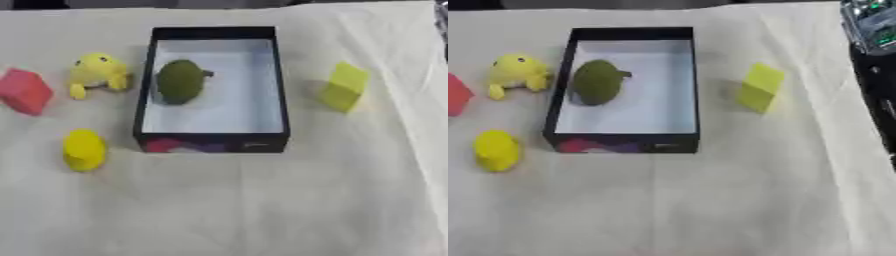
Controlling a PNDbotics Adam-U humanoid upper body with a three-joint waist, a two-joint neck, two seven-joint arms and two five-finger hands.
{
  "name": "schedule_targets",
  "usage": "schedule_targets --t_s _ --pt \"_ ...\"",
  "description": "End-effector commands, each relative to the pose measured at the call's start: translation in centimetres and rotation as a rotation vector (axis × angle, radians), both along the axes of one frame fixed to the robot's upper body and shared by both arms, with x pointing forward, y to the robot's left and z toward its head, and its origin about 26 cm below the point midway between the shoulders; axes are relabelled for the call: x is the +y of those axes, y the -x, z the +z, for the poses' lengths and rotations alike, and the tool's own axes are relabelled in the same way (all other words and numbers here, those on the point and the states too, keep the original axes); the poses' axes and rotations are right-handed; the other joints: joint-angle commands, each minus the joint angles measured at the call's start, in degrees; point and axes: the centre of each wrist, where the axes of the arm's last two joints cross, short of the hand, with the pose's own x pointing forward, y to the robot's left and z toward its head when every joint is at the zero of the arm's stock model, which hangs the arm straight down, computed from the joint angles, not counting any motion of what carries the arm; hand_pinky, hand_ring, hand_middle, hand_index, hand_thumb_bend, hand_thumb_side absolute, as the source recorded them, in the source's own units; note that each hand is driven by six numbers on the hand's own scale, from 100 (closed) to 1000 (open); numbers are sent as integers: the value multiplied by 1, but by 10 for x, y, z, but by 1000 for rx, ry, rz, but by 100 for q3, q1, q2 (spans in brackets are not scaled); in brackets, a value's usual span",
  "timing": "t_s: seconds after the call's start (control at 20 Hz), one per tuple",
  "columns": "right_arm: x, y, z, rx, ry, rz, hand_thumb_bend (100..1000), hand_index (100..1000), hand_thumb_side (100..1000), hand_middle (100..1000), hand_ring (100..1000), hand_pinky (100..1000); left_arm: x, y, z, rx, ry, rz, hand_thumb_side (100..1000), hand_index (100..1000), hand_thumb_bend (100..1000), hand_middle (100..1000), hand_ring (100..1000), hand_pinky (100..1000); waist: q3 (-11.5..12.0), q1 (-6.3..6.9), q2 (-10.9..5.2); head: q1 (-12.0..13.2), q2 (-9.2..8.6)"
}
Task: Pick up objects on the table and place them in the box.
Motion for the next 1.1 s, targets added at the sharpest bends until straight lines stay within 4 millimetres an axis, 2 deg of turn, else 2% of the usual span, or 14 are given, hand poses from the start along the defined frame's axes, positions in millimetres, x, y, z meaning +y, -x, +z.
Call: schedule_targets --t_s 0.05,0.25,0.45,0.55,0.65,0.85,1.1 --pt "-18 6 26 33 156 7 630 910 515 878 854 886 6 4 14 -26 -37 17 688 924 881 864 836 784 -26 -18 -155 -41 33" --pt "-24 14 41 131 435 59 620 912 502 884 864 888 9 6 13 -17 -49 28 689 923 881 863 836 782 -103 -50 -171 -53 33" --pt "-21 26 51 208 645 131 609 911 497 881 863 878 11 7 13 -11 -61 35 688 922 879 866 838 781 -171 -68 -177 -16 33" --pt "12 13 55 235 685 174 608 910 497 879 862 877 11 8 11 -6 -59 38 689 921 878 867 840 781 -198 -57 -192 -19 33" --pt "32 3 55 251 722 200 608 908 489 877 861 876 12 8 10 -3 -59 41 689 921 878 867 842 780 -248 -54 -200 -3 33" --pt "38 -5 53 282 754 240 610 904 471 872 857 874 13 9 9 1 -64 45 689 921 874 869 846 780 -316 -62 -200 40 33" --pt "31 -8 47 322 746 261 615 904 463 872 856 872 13 10 9 4 -68 43 691 922 867 871 848 782 -341 -61 -196 80 33"
